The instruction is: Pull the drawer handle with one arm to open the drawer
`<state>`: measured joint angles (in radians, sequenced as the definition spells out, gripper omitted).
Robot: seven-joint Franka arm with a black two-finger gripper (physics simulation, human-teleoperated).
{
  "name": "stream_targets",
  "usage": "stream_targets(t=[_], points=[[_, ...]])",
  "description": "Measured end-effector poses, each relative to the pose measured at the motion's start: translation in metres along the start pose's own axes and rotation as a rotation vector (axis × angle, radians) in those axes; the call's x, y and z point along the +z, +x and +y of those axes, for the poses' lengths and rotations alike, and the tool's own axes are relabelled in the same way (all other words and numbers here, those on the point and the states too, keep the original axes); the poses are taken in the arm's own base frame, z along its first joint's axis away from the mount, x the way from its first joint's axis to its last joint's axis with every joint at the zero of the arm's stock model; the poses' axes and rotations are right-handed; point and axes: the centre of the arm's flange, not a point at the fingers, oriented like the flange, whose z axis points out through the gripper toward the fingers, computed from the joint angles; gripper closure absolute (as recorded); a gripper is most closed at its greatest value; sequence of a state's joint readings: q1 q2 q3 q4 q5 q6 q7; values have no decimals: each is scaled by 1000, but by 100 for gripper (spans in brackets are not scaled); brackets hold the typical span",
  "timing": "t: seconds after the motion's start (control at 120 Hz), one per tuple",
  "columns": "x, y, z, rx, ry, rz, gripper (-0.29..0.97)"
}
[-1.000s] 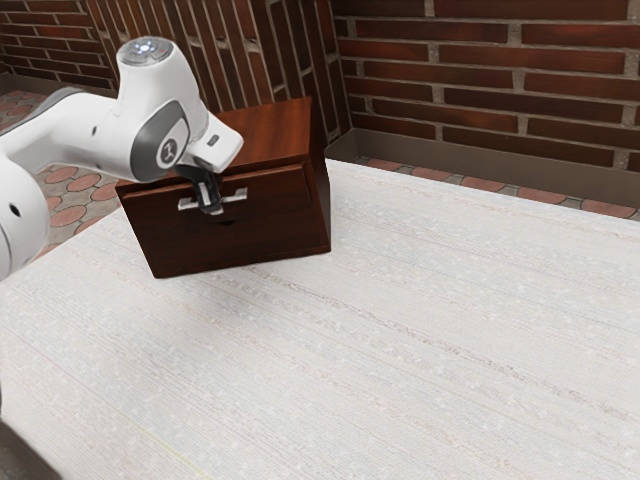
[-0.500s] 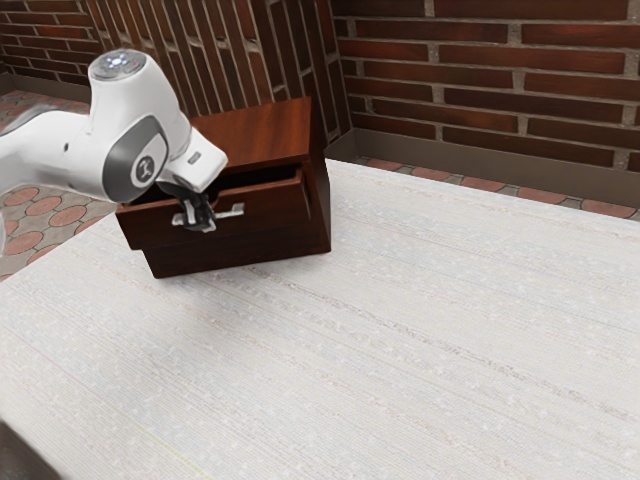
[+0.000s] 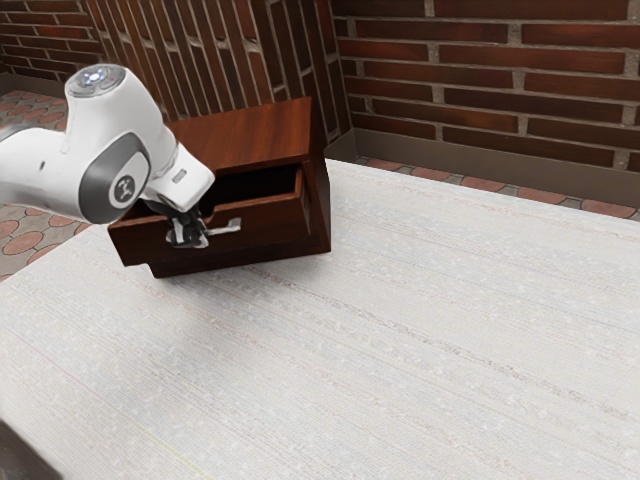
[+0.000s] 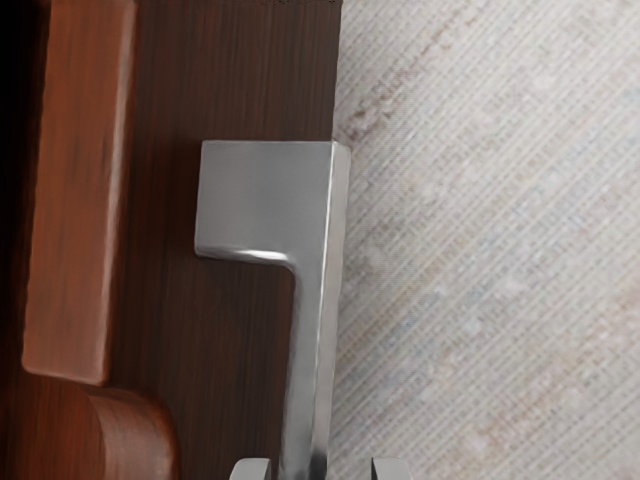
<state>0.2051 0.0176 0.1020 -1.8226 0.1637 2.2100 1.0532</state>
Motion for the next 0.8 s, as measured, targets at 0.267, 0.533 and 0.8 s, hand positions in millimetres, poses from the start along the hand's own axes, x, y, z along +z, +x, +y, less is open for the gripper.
stream_targets(t=[0.267, 0.533, 0.8], points=[[-15, -7, 37, 26, -3, 20, 64], [-43, -1, 81, 70, 14, 51, 66], [-176, -33, 113, 51, 177, 131, 51]])
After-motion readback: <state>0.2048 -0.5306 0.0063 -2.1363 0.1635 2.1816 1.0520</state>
